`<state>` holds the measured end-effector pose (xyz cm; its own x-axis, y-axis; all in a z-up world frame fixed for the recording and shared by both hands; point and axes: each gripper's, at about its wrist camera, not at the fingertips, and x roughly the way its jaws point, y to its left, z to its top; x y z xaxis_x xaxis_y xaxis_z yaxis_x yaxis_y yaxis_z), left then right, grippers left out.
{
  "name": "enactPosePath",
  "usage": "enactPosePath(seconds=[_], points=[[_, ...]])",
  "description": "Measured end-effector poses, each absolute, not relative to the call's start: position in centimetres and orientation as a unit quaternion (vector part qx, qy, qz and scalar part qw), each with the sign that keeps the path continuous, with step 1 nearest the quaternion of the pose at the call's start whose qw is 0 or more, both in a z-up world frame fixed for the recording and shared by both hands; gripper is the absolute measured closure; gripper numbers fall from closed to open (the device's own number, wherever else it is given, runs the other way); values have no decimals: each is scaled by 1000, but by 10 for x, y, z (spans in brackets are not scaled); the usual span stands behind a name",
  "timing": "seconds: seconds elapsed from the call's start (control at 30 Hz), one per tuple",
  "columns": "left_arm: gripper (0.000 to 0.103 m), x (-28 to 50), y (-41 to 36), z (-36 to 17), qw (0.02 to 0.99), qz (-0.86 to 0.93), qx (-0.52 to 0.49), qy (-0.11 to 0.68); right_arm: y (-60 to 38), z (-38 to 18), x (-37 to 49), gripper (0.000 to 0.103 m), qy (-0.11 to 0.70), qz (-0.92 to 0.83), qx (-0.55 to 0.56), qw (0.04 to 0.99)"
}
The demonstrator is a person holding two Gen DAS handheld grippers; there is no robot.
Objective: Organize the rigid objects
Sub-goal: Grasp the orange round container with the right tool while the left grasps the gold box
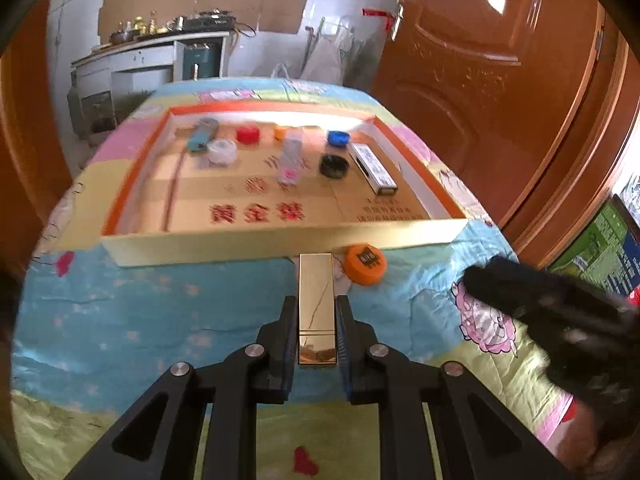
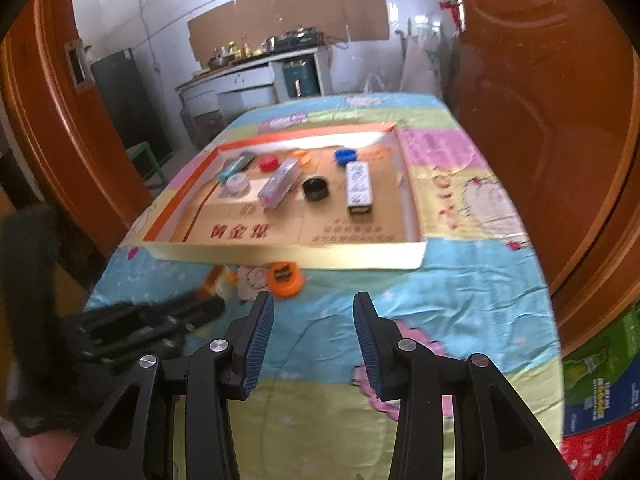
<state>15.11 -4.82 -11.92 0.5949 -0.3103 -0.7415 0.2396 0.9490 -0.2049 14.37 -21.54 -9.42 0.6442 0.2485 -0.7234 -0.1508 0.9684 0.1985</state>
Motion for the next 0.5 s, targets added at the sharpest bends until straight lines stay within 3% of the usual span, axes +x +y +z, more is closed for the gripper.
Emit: enactPosePath(seconds=[0.5], points=[[85,152,11,-90,908,-124,-77,392,-167,-133,196,61,437,112,20,892]])
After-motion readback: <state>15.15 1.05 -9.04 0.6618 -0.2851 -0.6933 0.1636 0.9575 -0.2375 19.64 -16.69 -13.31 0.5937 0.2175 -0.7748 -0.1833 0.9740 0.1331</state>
